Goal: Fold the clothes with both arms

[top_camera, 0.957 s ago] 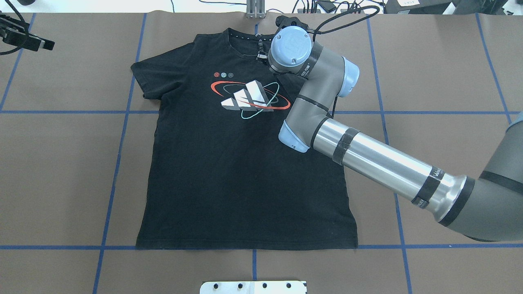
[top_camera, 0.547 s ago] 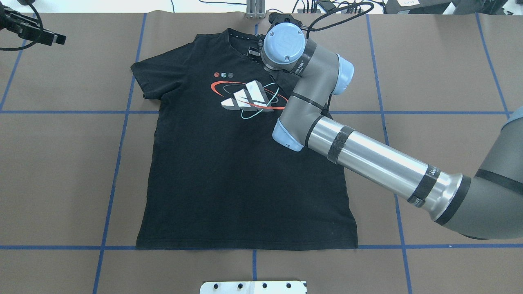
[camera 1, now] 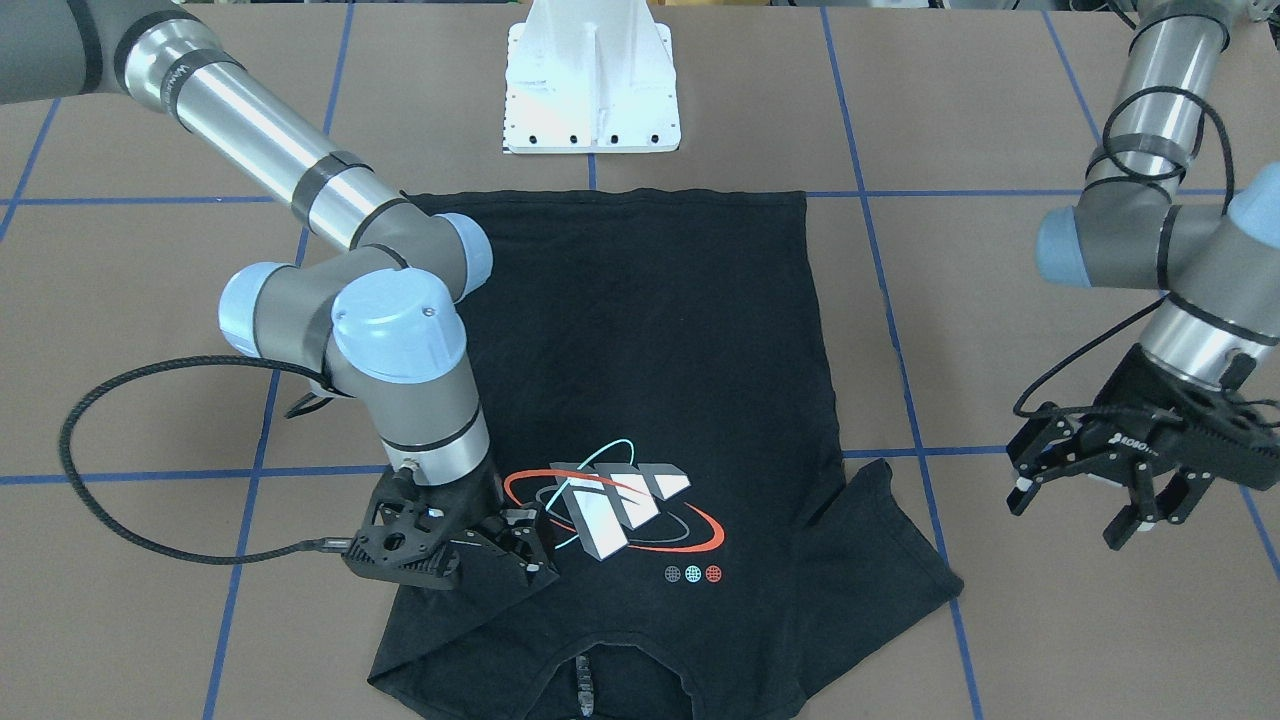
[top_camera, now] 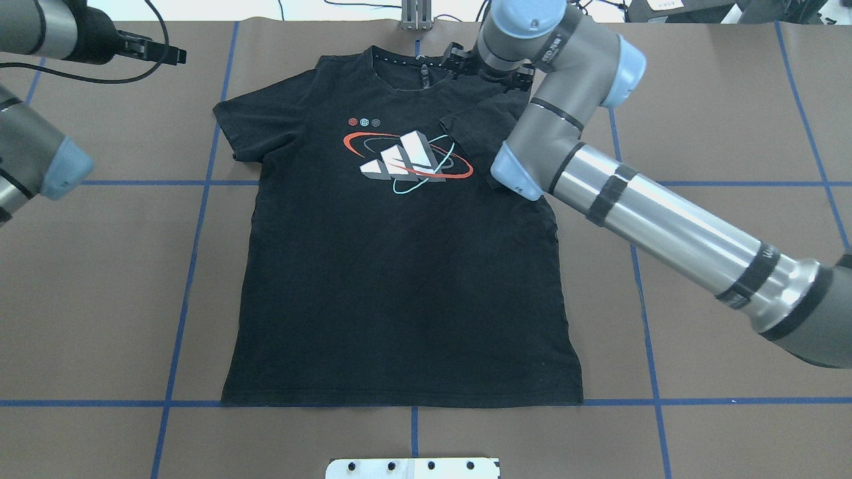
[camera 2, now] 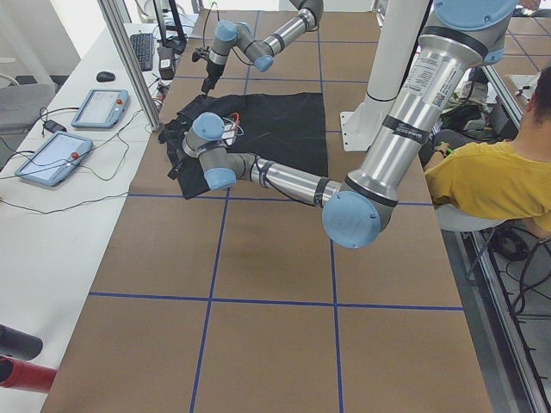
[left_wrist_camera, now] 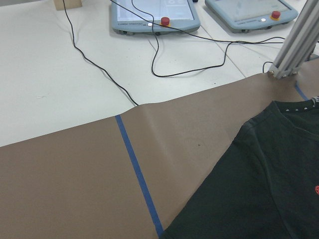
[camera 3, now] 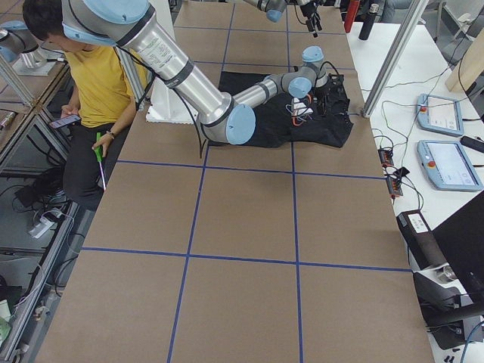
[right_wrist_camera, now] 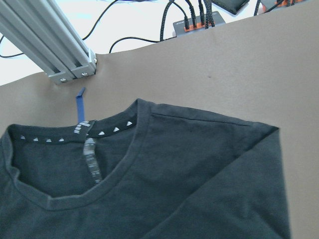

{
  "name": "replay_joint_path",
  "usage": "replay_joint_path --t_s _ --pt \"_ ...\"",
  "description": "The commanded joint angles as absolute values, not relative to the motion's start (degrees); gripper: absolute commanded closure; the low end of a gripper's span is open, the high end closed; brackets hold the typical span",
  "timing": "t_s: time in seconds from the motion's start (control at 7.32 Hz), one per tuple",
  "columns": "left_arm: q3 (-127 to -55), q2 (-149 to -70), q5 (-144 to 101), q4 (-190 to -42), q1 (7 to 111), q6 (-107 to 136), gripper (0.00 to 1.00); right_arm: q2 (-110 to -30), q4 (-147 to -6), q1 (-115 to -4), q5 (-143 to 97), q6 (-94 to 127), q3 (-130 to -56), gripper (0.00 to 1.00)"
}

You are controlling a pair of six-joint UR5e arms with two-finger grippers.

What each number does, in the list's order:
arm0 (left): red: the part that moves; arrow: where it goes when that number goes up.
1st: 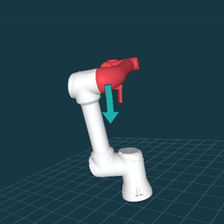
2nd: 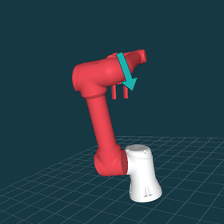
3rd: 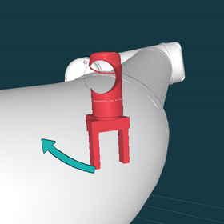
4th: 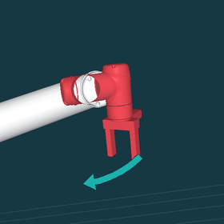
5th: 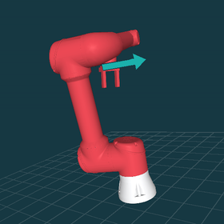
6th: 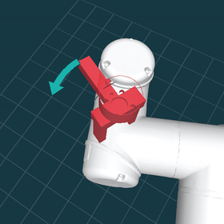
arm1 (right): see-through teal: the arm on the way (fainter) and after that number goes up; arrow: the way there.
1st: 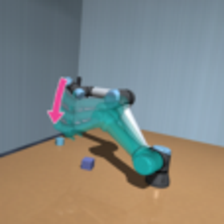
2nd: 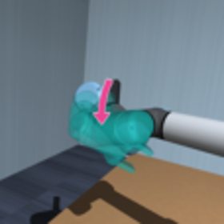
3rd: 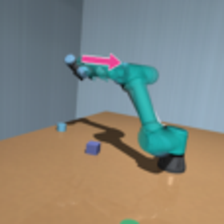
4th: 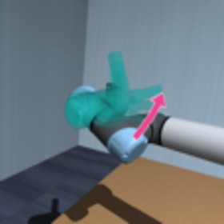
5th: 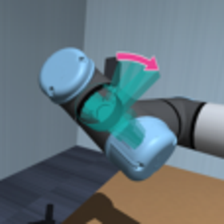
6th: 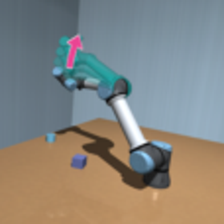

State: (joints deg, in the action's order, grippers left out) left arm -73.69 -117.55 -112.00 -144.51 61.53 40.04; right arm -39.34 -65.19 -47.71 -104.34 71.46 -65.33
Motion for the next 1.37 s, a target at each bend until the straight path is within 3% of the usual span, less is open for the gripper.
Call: replay_joint_path --t_s 0.0,0.27,0.68,0.82,1.09,1.23 --pt "-64.37 -121.28 -103.92 -150.35 56.71 47.16 0.0 -54.41 -66.09 -52.45 -110.46 63.41 -79.73 0.0" --pt "-60.49 -121.73 -95.49 -152.75 52.32 53.58 0.03 -66.49 -65.48 -56.58 -114.06 53.56 -88.39 0.0" --pt "-53.55 -124.0 -91.41 -155.83 50.01 56.43 0.27 -67.59 -65.3 -57.22 -114.7 52.29 -88.59 0.0" --pt "-51.79 -125.23 -90.28 -155.83 49.84 56.34 0.3 -67.67 -65.3 -57.22 -114.61 52.29 -88.59 0.0" --pt "-51.59 -125.24 -90.26 -155.83 49.75 56.34 0.47 -67.68 -65.3 -57.22 -114.44 52.29 -88.59 0.0" --pt "-51.07 -125.24 -90.26 -155.83 49.75 56.25 0.49 -67.59 -65.3 -57.22 -114.43 52.29 -88.59 0.0"
